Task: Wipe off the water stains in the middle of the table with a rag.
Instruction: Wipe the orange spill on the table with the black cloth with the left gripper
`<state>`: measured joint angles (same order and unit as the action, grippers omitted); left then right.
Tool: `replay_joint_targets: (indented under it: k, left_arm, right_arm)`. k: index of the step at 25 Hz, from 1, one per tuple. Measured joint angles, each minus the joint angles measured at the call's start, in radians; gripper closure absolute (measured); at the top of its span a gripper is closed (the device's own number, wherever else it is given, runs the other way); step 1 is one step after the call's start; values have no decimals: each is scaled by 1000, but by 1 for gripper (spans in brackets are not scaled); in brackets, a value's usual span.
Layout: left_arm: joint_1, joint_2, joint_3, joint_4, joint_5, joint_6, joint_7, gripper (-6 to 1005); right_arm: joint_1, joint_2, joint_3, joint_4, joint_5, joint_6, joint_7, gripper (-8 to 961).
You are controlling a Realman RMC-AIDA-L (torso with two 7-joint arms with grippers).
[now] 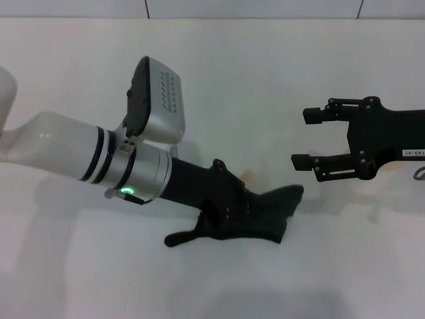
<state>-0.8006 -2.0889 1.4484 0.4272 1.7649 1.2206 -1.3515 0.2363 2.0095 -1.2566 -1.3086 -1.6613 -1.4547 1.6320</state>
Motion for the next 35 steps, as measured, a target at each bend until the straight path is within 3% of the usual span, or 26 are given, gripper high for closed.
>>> replay_joint_targets:
  k: [9, 27, 35]
  left_arm:
    - [0, 5, 20, 3, -5, -47, 6, 922]
    - [-12, 22, 14, 19, 71, -261, 12, 922]
    - [-12, 52, 15, 54, 99, -280, -46, 922]
  right_arm:
    - [5, 0, 0, 1, 2, 2, 0, 187]
    - [-2, -2, 5, 9, 2, -4, 2, 190]
    - [-5, -2, 7, 11, 0, -9, 1, 192]
